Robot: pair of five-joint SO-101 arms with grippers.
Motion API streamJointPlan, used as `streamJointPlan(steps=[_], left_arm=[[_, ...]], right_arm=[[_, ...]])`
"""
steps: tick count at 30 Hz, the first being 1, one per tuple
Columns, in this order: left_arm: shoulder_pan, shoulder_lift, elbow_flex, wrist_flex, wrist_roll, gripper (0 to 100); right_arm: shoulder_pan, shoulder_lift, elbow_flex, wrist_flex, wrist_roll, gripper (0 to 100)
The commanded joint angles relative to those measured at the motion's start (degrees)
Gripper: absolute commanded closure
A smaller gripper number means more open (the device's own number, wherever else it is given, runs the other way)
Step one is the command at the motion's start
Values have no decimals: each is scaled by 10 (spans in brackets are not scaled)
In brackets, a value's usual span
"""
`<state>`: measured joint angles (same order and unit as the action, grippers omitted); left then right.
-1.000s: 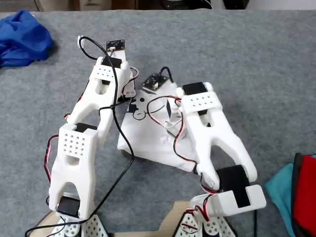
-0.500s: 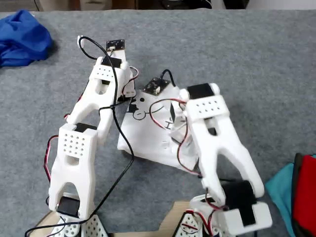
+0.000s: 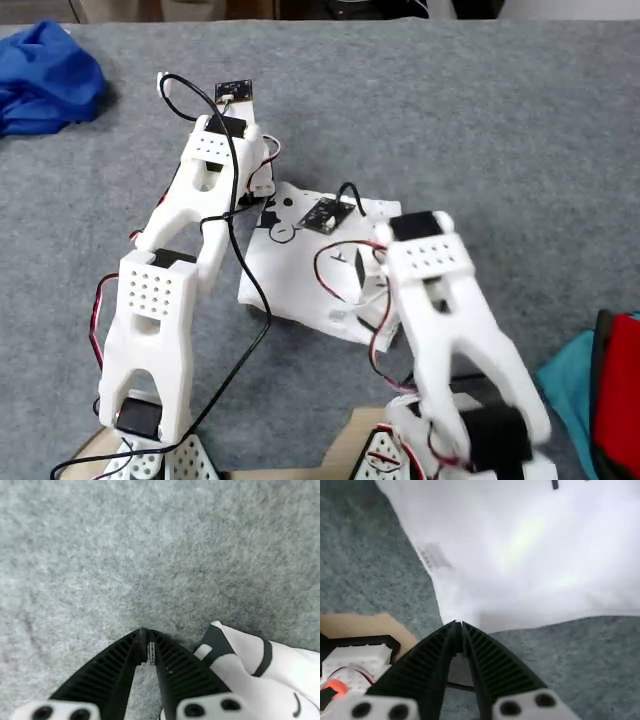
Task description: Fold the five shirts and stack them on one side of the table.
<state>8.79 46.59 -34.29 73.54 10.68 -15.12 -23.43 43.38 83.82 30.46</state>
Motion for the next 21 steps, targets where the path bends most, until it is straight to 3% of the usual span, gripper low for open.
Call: streamJointPlan(steps=[1, 4, 10, 21], left_arm=[[-22, -5, -25, -14, -2, 969], [-21, -5, -25, -14, -2, 969], [-21, -11, -25, -9, 3, 971], [-18, -35, -186, 132, 2, 968]], right_arm=[[13, -76, -1, 32, 22, 993], [21, -116, -3, 21, 28, 993], [85, -73, -23, -104, -2, 993], [125, 225, -358, -57, -62, 989]])
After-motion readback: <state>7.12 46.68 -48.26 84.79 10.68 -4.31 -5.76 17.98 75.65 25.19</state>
